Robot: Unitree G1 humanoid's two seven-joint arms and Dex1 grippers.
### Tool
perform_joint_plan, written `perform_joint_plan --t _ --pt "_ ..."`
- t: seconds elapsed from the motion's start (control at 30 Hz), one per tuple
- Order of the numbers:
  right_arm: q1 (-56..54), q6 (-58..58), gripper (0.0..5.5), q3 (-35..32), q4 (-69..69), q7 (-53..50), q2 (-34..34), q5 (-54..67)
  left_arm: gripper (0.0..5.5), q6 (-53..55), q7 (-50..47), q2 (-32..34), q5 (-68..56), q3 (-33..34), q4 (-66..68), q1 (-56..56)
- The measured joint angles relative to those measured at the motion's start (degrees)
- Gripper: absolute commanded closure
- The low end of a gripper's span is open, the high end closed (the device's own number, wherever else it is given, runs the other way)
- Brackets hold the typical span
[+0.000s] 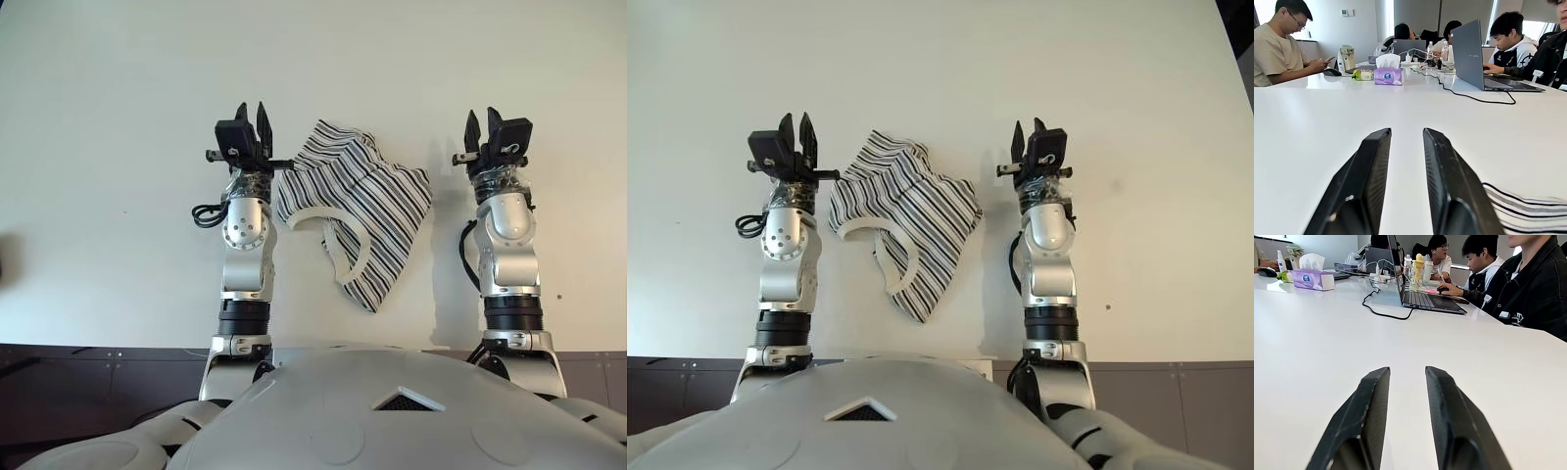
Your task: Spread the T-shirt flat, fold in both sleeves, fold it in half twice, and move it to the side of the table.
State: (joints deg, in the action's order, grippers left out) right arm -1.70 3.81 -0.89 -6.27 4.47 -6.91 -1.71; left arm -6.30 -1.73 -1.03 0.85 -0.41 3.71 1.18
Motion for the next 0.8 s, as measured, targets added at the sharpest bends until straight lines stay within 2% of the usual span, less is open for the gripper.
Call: perform_joint_plan --t 0.3,0.8 --pt "2.8 0.0 4.19 0.6 3.8 -2.1 1.2 -1.0 4.31 3.8 2.7 1.2 -2.1 0.7 -1.7 2.1" --pt "2.7 -0.2 4.19 1.7 3.9 -2.6 1.2 -3.4 4.31 4.1 2.5 2.3 -2.1 2.3 -0.1 3.0"
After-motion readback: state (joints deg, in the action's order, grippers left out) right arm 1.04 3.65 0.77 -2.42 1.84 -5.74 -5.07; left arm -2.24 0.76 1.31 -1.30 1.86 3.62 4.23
